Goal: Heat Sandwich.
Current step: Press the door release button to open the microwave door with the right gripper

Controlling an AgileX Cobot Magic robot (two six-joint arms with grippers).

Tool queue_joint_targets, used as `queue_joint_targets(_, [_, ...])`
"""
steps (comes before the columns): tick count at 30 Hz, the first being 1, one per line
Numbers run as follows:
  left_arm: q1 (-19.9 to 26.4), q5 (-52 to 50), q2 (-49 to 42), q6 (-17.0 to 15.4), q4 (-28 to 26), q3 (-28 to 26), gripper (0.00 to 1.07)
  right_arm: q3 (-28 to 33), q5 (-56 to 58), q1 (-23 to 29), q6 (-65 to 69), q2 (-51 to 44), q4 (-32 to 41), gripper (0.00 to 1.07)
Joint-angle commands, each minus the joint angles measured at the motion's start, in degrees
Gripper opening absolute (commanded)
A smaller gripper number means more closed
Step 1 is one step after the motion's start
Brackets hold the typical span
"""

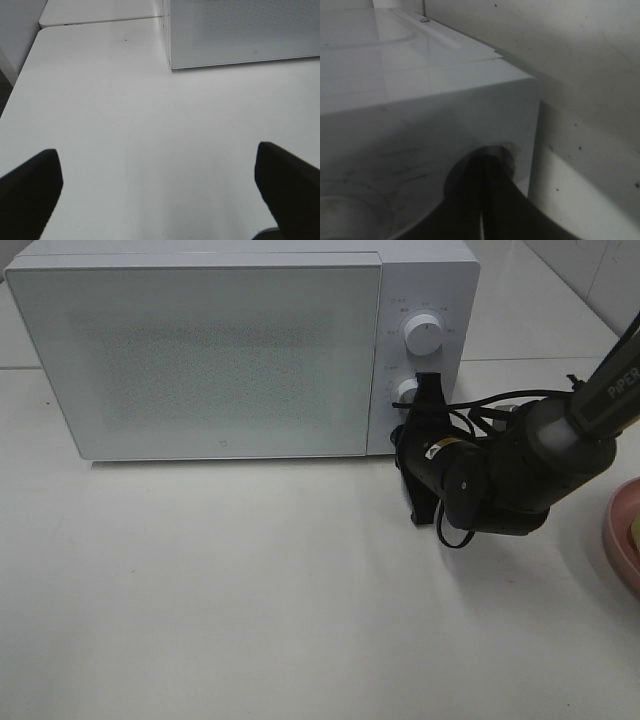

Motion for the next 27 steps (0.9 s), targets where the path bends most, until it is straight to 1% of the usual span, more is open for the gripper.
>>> queue_joint_targets(1, [0.1, -0.2, -1.5, -0.5, -0.2, 0.1, 1.0, -6.0, -8.7, -1.8, -0.2, 0.5, -1.8, 0.0])
queue_joint_targets(2, [0.1, -0.2, -1.5, -0.5, -0.1, 0.1, 1.0, -7.7, -6.0, -2.6, -0.5, 0.9, -1.6, 0.0])
queue_joint_targets(8, [0.1, -0.2, -1.5, -0.5, -0.1, 0.1, 1.0, -9.5, -4.8, -4.1, -2.9, 0.9, -1.7, 0.0])
queue_joint_targets(19, [0.1, -0.2, -1.5, -0.5, -0.1, 0.1, 1.0, -9.5, -3.8, -4.1, -2.8, 0.8, -1.7, 0.0])
queue_joint_targets(27, [0.1, -0.2, -1.5, -0.5, -0.1, 0.1, 1.0, -9.4, 0.9, -4.1, -2.9, -0.8, -1.8, 0.0])
